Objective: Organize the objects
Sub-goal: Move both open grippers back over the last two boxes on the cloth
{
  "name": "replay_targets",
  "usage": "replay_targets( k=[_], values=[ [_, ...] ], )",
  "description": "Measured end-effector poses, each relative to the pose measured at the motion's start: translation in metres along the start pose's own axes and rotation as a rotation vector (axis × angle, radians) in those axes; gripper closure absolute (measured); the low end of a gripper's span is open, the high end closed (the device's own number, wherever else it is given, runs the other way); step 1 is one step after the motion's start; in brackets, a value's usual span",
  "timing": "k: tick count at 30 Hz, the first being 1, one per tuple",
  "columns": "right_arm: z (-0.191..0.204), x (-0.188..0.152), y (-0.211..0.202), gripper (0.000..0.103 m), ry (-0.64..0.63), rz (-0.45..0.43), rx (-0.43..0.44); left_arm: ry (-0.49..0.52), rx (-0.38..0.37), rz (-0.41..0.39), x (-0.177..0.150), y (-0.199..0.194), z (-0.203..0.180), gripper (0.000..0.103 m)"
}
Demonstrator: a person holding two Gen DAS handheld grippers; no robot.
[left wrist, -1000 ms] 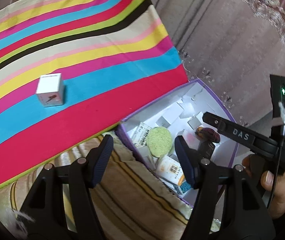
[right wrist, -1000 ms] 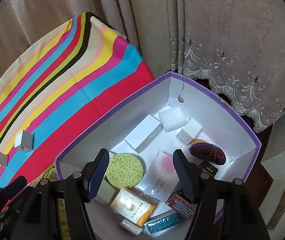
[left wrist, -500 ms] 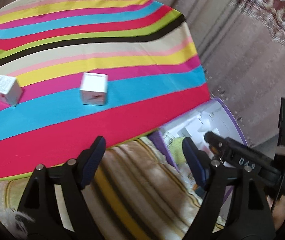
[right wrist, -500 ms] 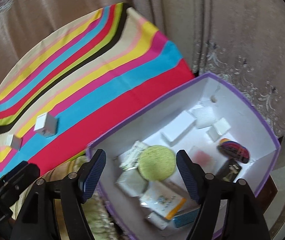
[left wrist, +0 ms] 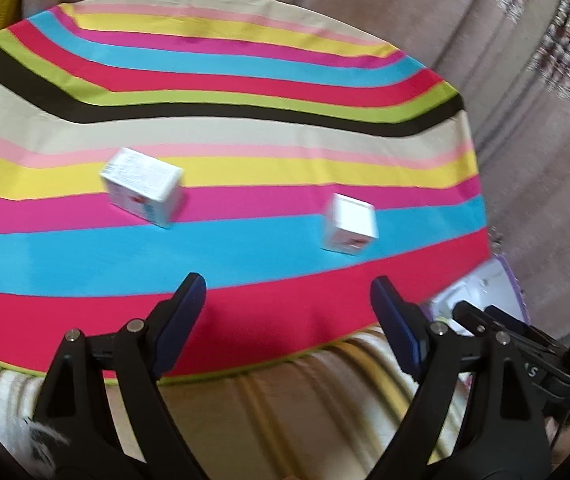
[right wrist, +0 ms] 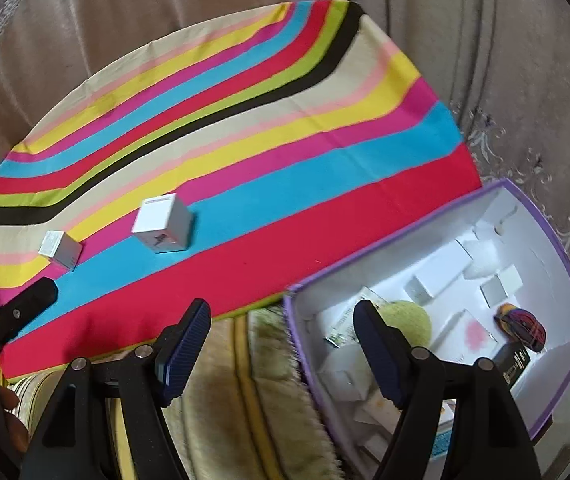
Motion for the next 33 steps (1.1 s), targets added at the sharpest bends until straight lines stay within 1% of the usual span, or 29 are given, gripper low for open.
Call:
replay_targets(
  k=[5,9,14,17,22,27,33],
  values=[
    [0.027,0.003,0.008,0.028,-0.049,0.005,0.011,-0.003,0.073,-0.037,0.013,-0.006,0.036,0.014],
    [0.045,0.008,0.014,0.028,-0.073,0.005,0.021,-0.017,0.087,-0.039,0.02,-0.004,0.06,0.011],
    [0.067,0.016,0.028,0.028,-0.104,0.009,0.024,0.021,0.099,-0.029,0.032,0.009,0.074,0.009],
    [0.081,0.02,0.038,0.028,-0.116,0.017,0.033,0.033,0.105,-0.013,0.038,0.018,0.087,0.008],
    [0.094,0.029,0.055,0.028,-0.127,0.026,0.013,0.048,0.121,0.038,0.047,0.038,0.104,0.007],
    [0.099,0.037,0.071,0.028,-0.123,0.043,-0.004,0.04,0.121,0.053,0.054,0.051,0.115,0.006],
    [0.108,0.048,0.085,0.028,-0.127,0.048,-0.025,0.061,0.119,0.079,0.059,0.069,0.118,0.006]
  ],
)
Point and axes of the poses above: each gripper's, at about its wrist camera, not at the fingertips, and y roughly the way its jaws point, z to its left, x to its top, the point moved 6 cm from there along y, roughly the way its jaws point, and after that the axes turned 5 degrees about -x, right-handed, at the moved point
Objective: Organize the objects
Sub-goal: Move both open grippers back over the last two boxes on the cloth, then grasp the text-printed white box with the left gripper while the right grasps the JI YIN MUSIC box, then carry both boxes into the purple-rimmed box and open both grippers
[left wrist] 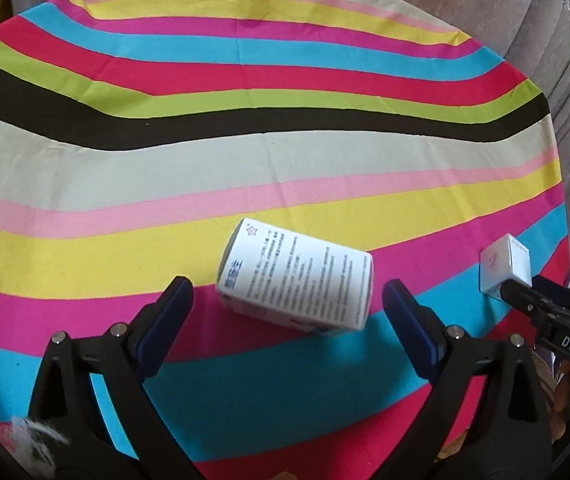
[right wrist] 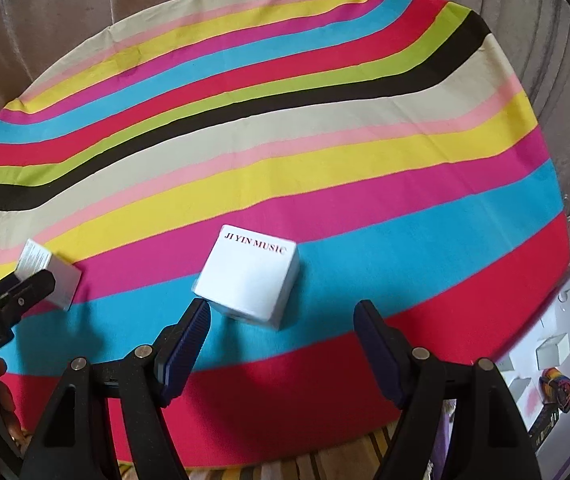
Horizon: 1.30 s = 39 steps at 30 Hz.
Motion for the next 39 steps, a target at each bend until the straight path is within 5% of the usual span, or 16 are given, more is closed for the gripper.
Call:
replay_targets(
  k=[13,17,22,27,32,39],
  values=[
    [0.006,0.008,-0.001,0.017,0.081,0.024,0.095,0.005,-0.007,0.012,0.004,0.011,0.004,0.007],
    [0.007,0.013,0.006,0.017,0.15,0.042,0.093,0.008,0.004,0.012,0.004,0.014,0.006,0.023],
    [0.004,0.019,0.011,0.017,0.183,0.032,0.016,0.025,0.012,0.006,0.003,0.013,0.004,0.028],
    [0.006,0.021,0.017,0.032,0.148,0.043,-0.039,0.035,0.02,-0.002,0.0,0.009,0.002,0.028],
    [0.004,0.02,0.023,0.06,0.129,0.063,-0.044,0.028,0.01,-0.014,0.0,-0.001,-0.005,0.028],
    [0.004,0.016,0.009,0.06,0.09,0.014,-0.038,0.011,0.005,-0.034,-0.006,-0.02,-0.017,0.028]
  ],
)
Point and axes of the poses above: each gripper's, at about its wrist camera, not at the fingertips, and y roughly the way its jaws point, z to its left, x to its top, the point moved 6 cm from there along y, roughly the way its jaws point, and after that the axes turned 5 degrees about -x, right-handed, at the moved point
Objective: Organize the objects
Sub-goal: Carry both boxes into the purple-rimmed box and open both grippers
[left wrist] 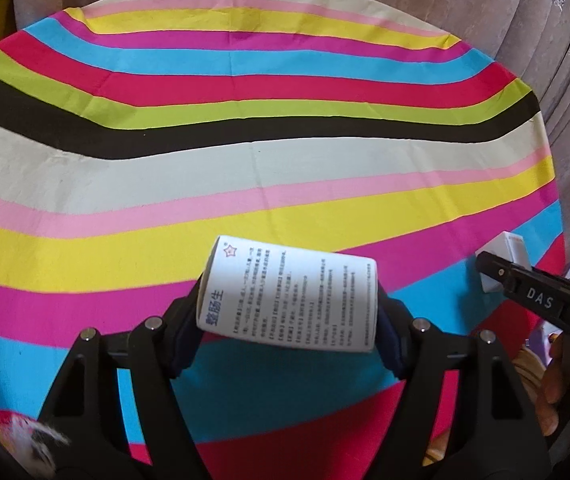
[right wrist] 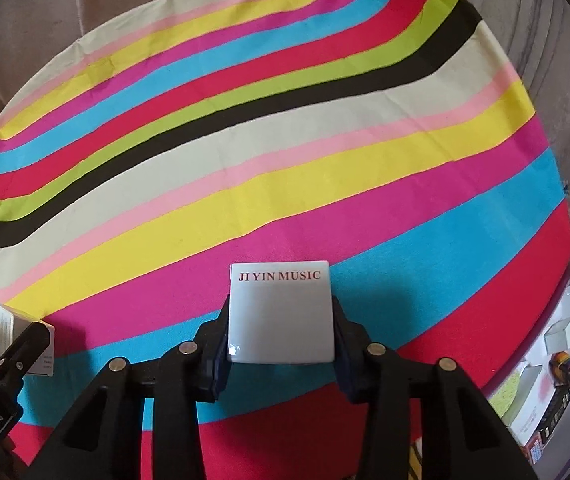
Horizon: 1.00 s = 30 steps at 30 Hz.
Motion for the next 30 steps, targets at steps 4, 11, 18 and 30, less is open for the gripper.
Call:
replay_targets(
  k=[4,11,18,30],
  values=[
    [-0.008,-0.003,-0.004,0.06,-0.002,-0.008,0.012,-0.005,-0.009,-0.01,-0.004,-0.01,-0.014,0.028],
    [-0.018,-0.013,-0.022,0.06,-0.018,-0.029,0.024,0.007,-0.046,-0.011,-0.016,-0.024,-0.046,0.028],
    [-0.041,-0.023,-0.033,0.06,0.002,-0.032,0.033,0.03,-0.081,-0.008,-0.026,-0.031,-0.078,0.028],
    [-0.086,-0.041,-0.057,0.06,0.046,-0.049,0.023,0.094,-0.138,-0.007,-0.041,-0.043,-0.135,0.028]
  ],
)
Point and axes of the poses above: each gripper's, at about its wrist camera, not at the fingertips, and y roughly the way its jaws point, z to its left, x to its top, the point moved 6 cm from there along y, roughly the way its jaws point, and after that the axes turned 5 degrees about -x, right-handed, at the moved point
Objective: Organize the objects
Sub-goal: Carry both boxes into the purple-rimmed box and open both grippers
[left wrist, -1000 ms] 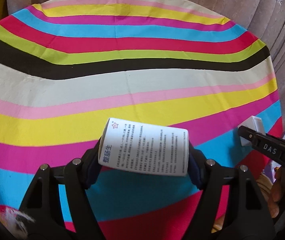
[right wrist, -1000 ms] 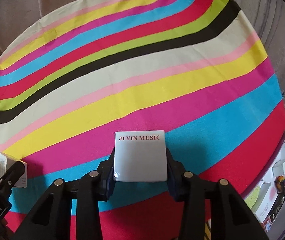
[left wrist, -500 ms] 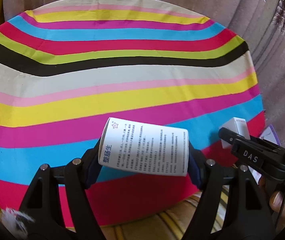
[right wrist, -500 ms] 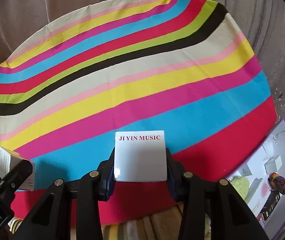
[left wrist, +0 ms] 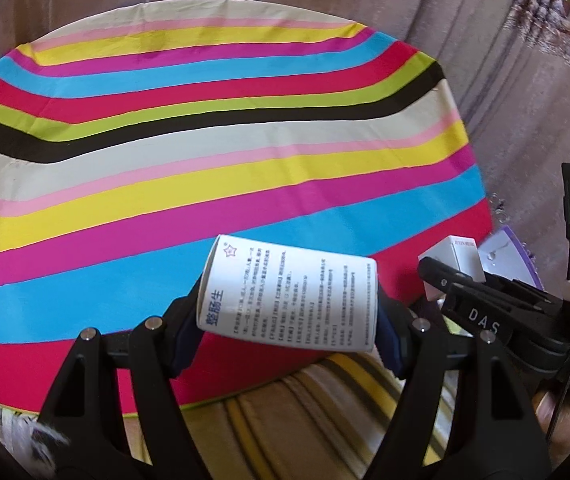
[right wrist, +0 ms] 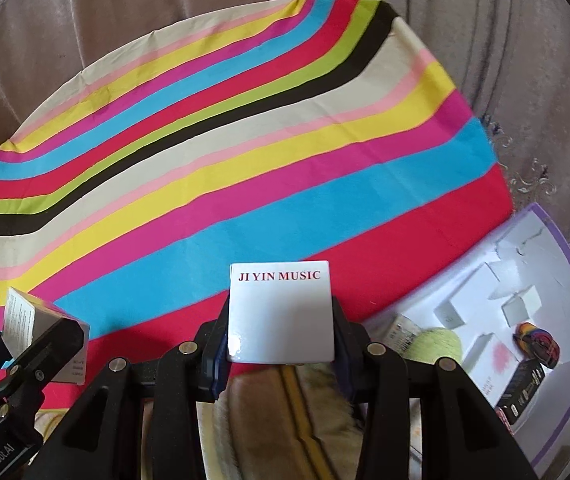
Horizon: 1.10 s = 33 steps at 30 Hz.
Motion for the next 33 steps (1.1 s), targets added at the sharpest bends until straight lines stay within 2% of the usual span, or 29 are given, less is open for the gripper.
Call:
replay_targets(
  k=[18,33],
  values=[
    [-0.08,-0.022,-0.037,0.06,0.081,-0.034,-0.052,0.123,-0.093,0.021,-0.015,0.0,-0.091,0.028],
    [-0.187,-0.042,-0.051,0.06,0.219,-0.037,-0.146,0.269,-0.158,0.081,-0.029,0.024,-0.178,0.028]
  ],
)
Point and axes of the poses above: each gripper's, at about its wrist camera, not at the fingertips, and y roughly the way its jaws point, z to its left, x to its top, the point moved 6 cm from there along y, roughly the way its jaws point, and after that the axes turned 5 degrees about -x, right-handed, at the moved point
